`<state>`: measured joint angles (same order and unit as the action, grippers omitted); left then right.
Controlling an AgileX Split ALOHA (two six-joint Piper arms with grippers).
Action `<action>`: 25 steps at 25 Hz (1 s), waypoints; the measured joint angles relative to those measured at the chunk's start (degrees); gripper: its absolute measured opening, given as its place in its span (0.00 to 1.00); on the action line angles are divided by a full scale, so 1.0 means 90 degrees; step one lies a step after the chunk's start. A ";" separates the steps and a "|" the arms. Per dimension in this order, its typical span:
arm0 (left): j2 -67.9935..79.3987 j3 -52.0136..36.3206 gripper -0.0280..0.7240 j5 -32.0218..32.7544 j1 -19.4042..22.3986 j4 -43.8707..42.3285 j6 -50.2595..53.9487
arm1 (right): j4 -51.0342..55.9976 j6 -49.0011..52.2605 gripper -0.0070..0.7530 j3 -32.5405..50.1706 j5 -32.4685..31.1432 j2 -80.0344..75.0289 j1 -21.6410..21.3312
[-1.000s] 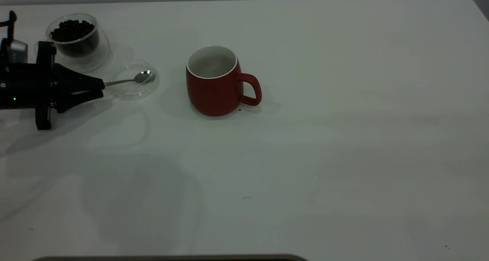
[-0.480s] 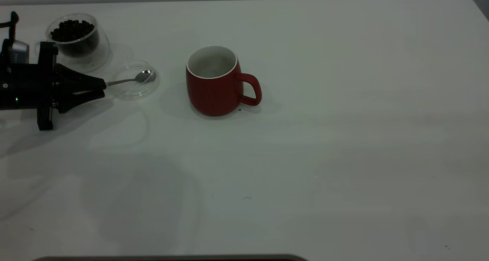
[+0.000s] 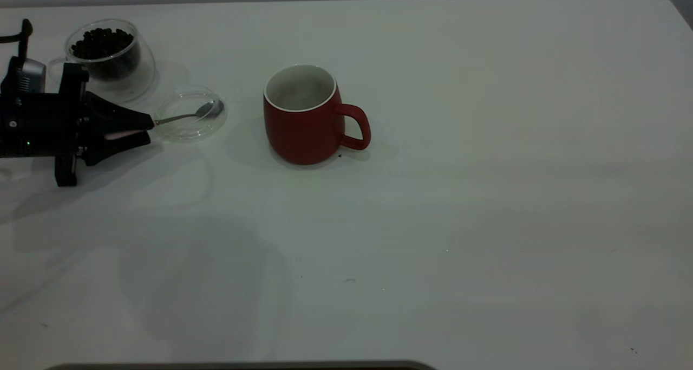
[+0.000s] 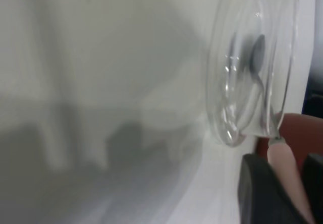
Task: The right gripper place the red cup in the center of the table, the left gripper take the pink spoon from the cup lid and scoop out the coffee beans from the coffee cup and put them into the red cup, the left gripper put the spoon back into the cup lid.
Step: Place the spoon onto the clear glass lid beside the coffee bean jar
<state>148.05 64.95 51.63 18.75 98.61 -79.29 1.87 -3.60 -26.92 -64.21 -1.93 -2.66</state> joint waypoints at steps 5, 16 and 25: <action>0.0000 0.0000 0.51 -0.0005 -0.0006 0.0028 0.0000 | 0.0000 0.0000 0.78 0.0000 0.0000 0.0000 0.0000; 0.0000 0.0000 0.57 0.0092 0.0132 -0.0073 -0.0013 | 0.0000 0.0006 0.78 0.0000 0.0000 0.0000 0.0000; 0.0000 0.0000 0.57 0.0254 0.0547 -0.0280 -0.0002 | 0.0000 -0.0001 0.78 0.0000 0.0000 0.0000 0.0000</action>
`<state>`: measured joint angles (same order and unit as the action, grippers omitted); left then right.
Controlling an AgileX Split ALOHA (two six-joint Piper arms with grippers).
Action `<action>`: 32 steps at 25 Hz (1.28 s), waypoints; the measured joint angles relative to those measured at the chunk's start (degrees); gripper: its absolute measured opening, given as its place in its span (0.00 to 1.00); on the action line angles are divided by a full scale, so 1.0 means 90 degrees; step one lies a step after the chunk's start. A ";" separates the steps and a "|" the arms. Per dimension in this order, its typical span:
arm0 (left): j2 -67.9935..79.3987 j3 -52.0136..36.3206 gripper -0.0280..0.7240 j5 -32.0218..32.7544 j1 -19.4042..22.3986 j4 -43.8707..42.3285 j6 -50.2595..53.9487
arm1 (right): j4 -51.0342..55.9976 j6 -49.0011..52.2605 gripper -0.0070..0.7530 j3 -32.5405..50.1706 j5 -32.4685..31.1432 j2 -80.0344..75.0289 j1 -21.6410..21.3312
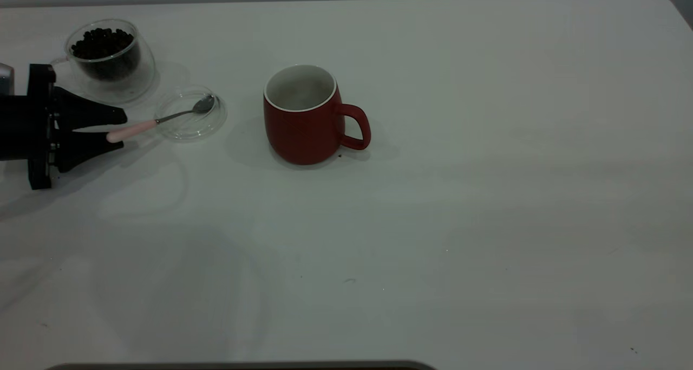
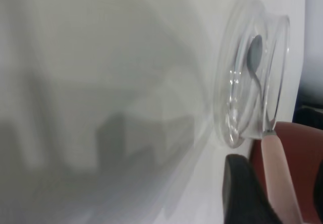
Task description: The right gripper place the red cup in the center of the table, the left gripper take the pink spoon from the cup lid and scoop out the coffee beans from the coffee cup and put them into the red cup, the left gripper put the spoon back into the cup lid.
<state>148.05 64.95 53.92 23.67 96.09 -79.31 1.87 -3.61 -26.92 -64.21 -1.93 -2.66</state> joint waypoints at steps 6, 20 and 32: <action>0.0000 0.0000 0.57 0.0137 0.0089 -0.0005 0.0006 | 0.0000 0.0005 0.78 0.0000 0.0000 0.0000 0.0000; -0.1811 0.0000 0.57 -0.0050 0.0188 -0.1401 0.1245 | 0.0000 0.0000 0.78 0.0000 0.0000 0.0000 0.0000; -0.4971 0.0547 0.57 0.0481 -0.0641 -0.4363 0.4032 | 0.0000 0.0000 0.78 0.0000 0.0000 0.0000 0.0000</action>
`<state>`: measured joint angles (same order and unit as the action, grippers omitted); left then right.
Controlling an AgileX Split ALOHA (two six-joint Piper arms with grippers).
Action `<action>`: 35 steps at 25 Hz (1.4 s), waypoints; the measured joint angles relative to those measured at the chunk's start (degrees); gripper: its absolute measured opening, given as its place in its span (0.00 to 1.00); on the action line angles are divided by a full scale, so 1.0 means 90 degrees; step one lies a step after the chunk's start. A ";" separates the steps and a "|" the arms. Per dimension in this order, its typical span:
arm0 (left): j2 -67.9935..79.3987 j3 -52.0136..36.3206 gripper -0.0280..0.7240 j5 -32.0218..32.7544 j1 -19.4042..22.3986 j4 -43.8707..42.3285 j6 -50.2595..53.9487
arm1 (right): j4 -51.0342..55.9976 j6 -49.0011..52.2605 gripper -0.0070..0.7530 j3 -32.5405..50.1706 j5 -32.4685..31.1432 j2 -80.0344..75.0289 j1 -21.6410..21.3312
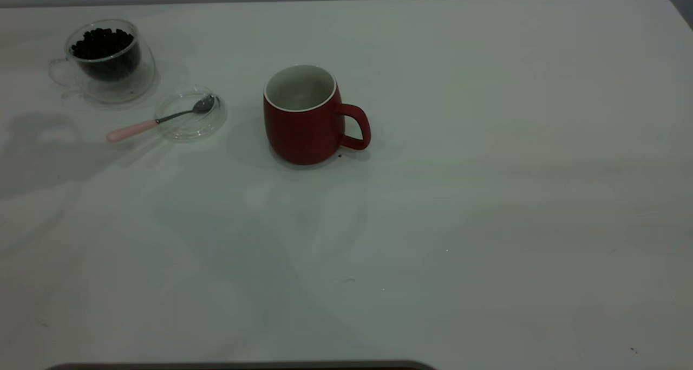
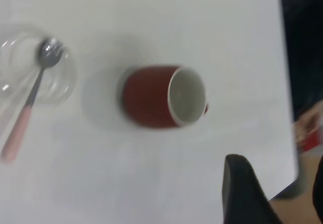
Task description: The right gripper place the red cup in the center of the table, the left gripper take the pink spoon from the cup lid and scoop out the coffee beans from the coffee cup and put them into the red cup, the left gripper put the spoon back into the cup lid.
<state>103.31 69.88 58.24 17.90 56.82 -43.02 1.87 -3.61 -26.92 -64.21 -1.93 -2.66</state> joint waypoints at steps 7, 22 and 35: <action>-0.0866 0.0916 0.57 0.0436 -0.0842 -0.3678 0.3391 | 0.0000 0.0000 0.78 0.0000 0.0000 0.0000 0.0000; -0.2324 0.0841 0.57 0.0978 -0.1077 -0.6124 0.5655 | 0.0000 0.0000 0.78 0.0000 0.0000 0.0000 0.0000; -0.6594 -0.3525 0.57 0.0804 -0.1080 -0.6129 0.5089 | 0.0000 0.0000 0.78 0.0000 0.0000 0.0000 0.0000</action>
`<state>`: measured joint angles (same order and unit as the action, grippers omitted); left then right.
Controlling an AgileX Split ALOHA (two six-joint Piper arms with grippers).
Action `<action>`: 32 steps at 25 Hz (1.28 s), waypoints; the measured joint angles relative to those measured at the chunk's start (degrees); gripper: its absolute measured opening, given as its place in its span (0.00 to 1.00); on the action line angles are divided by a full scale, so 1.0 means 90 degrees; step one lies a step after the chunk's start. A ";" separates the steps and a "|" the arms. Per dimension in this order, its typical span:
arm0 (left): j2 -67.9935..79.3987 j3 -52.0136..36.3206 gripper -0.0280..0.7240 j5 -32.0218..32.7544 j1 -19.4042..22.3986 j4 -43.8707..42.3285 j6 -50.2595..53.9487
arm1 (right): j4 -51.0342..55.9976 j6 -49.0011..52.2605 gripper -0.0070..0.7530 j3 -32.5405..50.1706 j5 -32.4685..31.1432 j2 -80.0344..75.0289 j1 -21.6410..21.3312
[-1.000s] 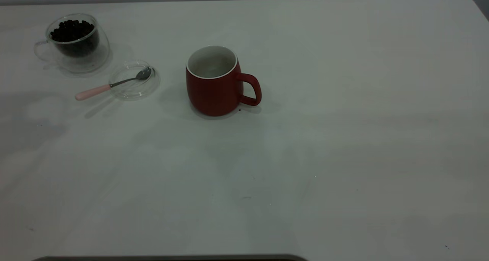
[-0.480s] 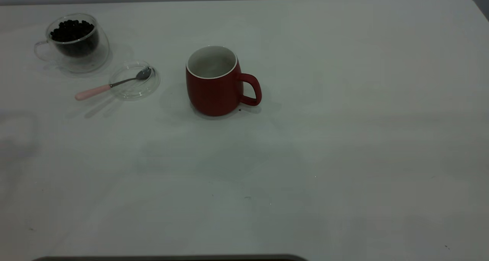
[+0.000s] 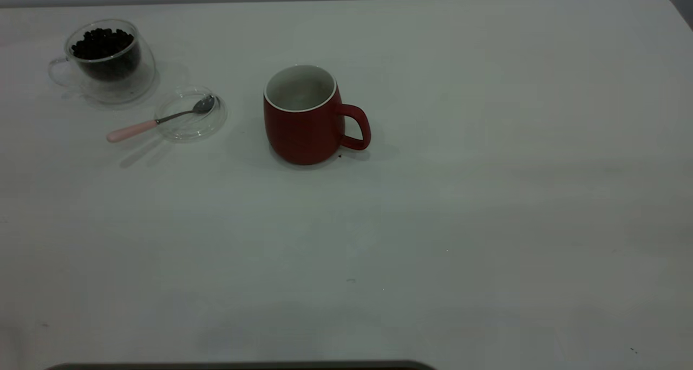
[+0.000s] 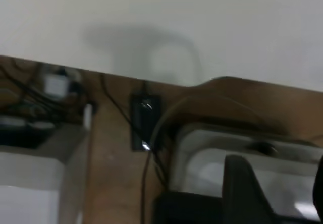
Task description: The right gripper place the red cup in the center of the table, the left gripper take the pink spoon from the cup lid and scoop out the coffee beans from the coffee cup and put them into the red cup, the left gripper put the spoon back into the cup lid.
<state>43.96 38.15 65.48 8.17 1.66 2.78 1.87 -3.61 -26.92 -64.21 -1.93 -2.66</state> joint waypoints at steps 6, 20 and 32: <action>-0.1868 -0.0895 0.57 -0.0347 0.0000 -0.0261 0.0000 | 0.0000 0.0000 0.78 0.0000 0.0000 0.0000 0.0000; -0.3389 -0.1141 0.57 -0.0174 -0.0775 -0.0267 -0.0028 | 0.0000 0.0000 0.78 0.0000 0.0000 0.0000 0.0000; -0.4291 -0.1146 0.57 -0.0131 -0.0775 -0.0267 -0.0221 | 0.0000 0.0000 0.78 0.0000 0.0000 0.0000 0.0000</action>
<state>5.34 27.83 64.31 1.20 -0.74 0.79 1.87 -3.61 -26.92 -64.21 -1.93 -2.66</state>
